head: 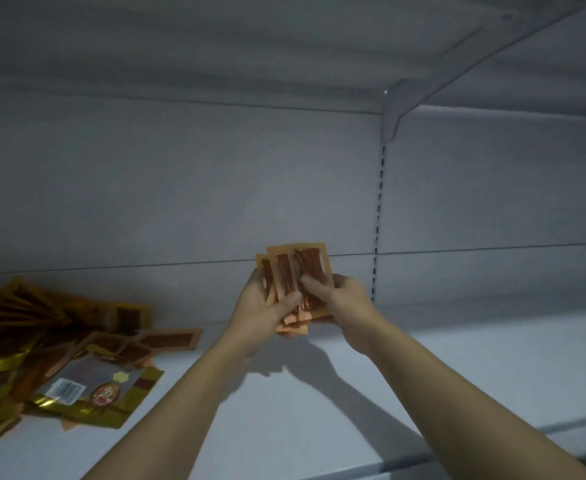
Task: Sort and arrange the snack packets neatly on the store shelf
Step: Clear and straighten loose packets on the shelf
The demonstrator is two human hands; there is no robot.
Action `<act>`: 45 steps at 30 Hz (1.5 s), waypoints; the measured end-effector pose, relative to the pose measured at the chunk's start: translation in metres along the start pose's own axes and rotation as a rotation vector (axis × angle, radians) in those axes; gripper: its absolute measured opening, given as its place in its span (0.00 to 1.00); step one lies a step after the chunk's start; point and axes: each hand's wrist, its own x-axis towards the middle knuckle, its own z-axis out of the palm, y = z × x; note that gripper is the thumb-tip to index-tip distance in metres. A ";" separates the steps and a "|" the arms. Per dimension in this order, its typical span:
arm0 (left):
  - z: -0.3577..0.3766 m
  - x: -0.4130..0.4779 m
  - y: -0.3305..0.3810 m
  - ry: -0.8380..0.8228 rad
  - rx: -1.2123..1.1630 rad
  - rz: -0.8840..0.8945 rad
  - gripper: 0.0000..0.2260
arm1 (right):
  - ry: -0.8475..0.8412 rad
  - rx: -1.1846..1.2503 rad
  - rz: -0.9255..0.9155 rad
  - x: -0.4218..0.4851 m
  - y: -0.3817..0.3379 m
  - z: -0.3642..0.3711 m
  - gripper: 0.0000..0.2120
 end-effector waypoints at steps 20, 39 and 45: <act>0.309 -0.037 0.058 -0.454 -0.085 -0.130 0.23 | 0.387 -0.288 -0.047 -0.139 -0.053 -0.337 0.09; 0.589 -0.034 0.066 -0.773 -0.079 -0.081 0.06 | 0.878 -0.222 -0.002 -0.263 -0.058 -0.561 0.10; 0.688 -0.019 0.054 -0.833 -0.077 -0.012 0.05 | 1.010 -0.334 -0.035 -0.264 -0.063 -0.641 0.10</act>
